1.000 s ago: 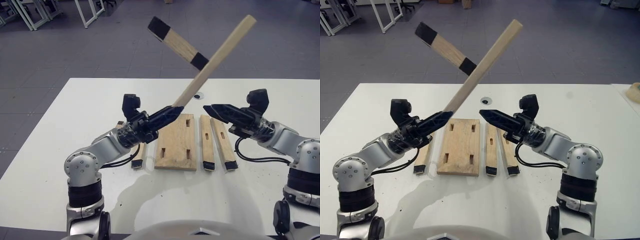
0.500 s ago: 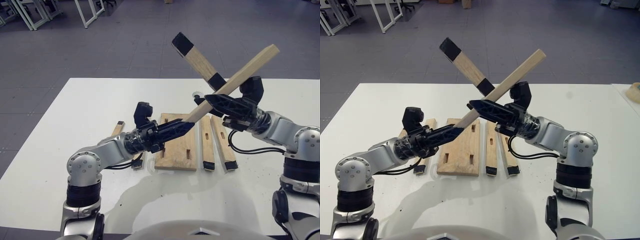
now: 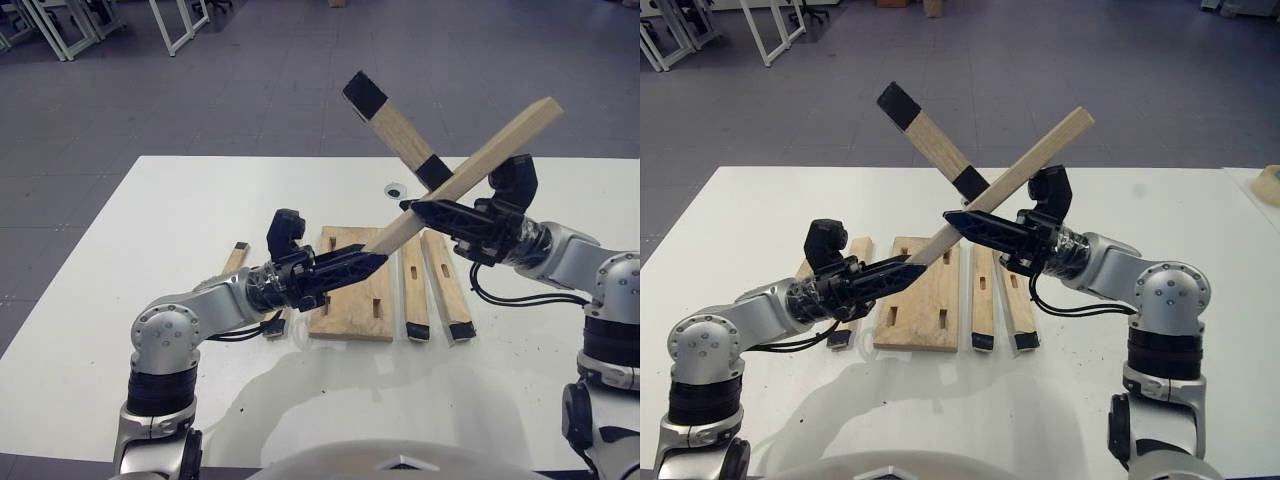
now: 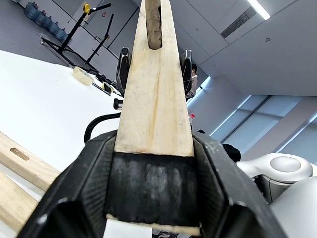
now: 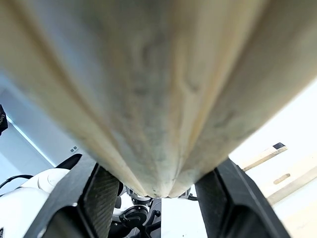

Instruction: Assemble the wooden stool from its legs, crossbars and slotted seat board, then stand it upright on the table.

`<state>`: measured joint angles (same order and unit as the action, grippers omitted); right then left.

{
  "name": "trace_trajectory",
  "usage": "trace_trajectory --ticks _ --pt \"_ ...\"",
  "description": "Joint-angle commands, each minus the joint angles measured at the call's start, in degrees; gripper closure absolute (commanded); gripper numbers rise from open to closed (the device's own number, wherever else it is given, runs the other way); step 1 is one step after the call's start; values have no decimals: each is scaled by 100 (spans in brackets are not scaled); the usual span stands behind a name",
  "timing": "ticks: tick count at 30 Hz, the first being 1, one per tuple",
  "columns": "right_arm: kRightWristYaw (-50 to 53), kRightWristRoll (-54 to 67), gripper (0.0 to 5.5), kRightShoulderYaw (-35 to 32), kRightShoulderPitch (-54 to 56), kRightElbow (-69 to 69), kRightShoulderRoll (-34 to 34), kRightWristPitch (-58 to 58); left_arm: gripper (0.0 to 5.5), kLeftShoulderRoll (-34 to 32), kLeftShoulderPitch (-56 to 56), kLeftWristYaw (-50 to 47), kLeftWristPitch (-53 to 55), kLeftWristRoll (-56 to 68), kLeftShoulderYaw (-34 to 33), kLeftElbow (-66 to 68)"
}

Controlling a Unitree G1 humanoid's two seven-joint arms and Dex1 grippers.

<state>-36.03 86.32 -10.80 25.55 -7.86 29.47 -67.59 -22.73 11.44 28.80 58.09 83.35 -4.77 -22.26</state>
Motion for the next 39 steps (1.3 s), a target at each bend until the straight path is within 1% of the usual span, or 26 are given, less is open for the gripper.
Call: trace_trajectory --ticks 1,4,5,6,7,8,10,13,15,17,21,24,26,29,33,35,39 --pt "-81 -103 346 -67 -44 43 181 -29 265 -117 -45 393 -369 -281 -250 -93" --pt "-251 -339 346 -57 -160 18 306 13 264 -254 -73 429 -664 -295 -754 218" --pt "-329 -452 346 -53 -209 0 358 43 264 -329 -75 379 -813 -534 -880 354" --pt "-413 -612 346 -44 -253 8 420 98 264 -470 -95 272 -1016 -1092 -835 441" --pt "-491 -781 346 -33 -290 32 480 166 264 -679 -143 143 -1267 -1895 -583 485" --pt "-544 -949 346 -42 -310 74 521 235 264 -961 -250 134 -1582 -2833 -131 468" --pt "-582 -1170 346 -62 -314 124 544 342 264 -1330 -483 74 -2080 -4272 725 349" --pt "-570 -1400 346 -40 -292 119 499 437 264 -1451 -678 -206 -2536 -5761 1744 136" --pt "-566 -1491 346 -17 -265 89 463 453 264 -1462 -733 -274 -2665 -6381 2166 119" --pt "-595 -1576 346 6 -254 79 446 468 264 -1515 -791 -230 -2700 -6842 2430 117" --pt "-615 -1617 346 8 -284 20 435 428 264 -1854 -910 -134 -2587 -7655 2749 41" --pt "-644 -1682 346 19 -292 30 429 404 264 -1959 -962 5 -2392 -7870 2764 -141" --pt "-664 -1794 346 67 -304 -2 438 447 264 -2146 -1021 242 -2222 -8011 2953 -310" --pt "-939 -2647 346 475 -294 -98 493 1134 264 -2837 -1106 799 -2174 -8372 3184 -491" --pt "-1378 -3716 346 1104 -116 174 430 1979 264 -3413 -1021 1257 -2834 -8700 2988 42" --pt "-1558 -4103 346 1325 16 430 359 2285 264 -3479 -894 1362 -3273 -8844 2917 436" --pt "-1920 -4663 346 1634 107 890 357 2632 264 -3212 -608 1408 -3615 -8979 2831 867"
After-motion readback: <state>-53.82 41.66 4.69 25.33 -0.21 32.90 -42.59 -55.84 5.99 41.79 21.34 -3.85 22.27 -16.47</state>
